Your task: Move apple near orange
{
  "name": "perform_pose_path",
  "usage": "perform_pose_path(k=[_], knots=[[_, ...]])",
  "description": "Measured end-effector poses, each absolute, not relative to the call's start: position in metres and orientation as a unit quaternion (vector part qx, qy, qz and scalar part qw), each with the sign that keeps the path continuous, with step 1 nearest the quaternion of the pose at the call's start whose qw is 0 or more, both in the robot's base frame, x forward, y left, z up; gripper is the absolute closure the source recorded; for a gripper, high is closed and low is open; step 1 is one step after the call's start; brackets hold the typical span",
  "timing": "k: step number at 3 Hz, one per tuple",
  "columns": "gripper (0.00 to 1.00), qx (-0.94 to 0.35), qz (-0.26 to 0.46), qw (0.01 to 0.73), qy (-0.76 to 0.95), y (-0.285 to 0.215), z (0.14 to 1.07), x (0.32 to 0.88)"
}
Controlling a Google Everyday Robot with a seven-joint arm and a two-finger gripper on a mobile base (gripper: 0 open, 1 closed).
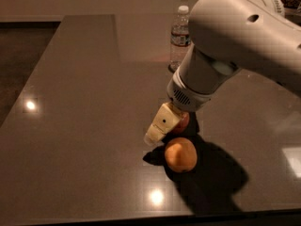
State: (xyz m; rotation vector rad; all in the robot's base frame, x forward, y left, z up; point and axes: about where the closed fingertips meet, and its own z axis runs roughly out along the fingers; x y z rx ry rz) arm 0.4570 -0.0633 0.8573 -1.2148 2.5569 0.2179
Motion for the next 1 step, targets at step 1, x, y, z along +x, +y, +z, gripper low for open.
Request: perform_pose_path(k=[1], knots=[[0.0, -0.423, 0.076, 0.151, 0.89, -0.0633, 0.8573, 0.457]])
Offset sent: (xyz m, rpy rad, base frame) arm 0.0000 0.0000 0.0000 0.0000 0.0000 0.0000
